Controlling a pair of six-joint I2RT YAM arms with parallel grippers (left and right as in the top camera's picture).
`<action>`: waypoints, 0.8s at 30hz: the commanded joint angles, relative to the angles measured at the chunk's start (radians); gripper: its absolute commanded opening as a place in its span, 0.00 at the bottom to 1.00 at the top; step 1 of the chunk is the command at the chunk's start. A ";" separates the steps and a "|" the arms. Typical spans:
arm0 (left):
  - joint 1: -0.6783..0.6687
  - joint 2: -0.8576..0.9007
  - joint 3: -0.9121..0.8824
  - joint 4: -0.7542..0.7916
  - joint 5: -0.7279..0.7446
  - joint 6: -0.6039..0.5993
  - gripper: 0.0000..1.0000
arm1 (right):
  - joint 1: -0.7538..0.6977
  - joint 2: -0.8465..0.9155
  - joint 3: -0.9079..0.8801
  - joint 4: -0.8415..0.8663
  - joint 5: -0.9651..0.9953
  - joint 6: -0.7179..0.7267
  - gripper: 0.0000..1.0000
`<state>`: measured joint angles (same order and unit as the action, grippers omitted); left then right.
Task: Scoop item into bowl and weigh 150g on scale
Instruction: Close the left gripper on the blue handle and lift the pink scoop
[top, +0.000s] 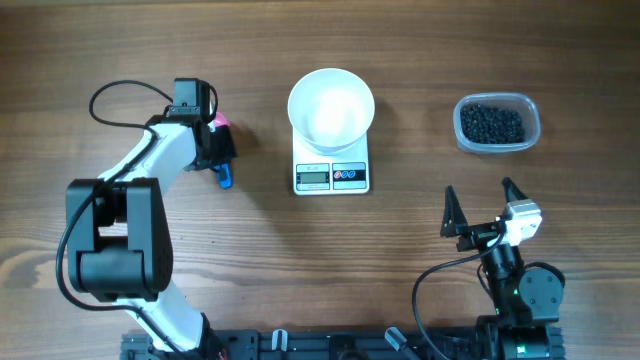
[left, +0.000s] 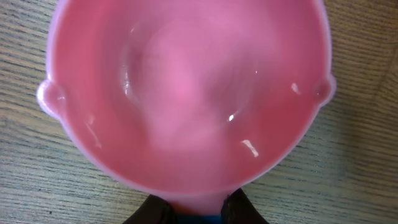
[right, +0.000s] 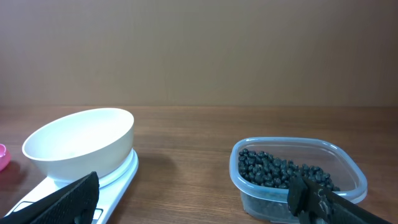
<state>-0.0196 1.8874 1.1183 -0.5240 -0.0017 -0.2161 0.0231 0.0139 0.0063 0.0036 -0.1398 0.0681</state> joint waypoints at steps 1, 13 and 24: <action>-0.005 0.018 -0.008 -0.011 -0.011 -0.012 0.18 | 0.004 -0.003 -0.001 0.004 0.009 0.011 1.00; -0.005 0.016 -0.008 -0.006 -0.011 -0.012 0.21 | 0.004 -0.003 -0.001 0.004 0.009 0.011 1.00; -0.005 0.017 -0.008 0.019 -0.011 -0.001 0.41 | 0.004 -0.003 -0.001 0.004 0.009 0.011 1.00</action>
<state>-0.0196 1.8874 1.1179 -0.5072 -0.0017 -0.2226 0.0231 0.0139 0.0063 0.0036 -0.1398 0.0681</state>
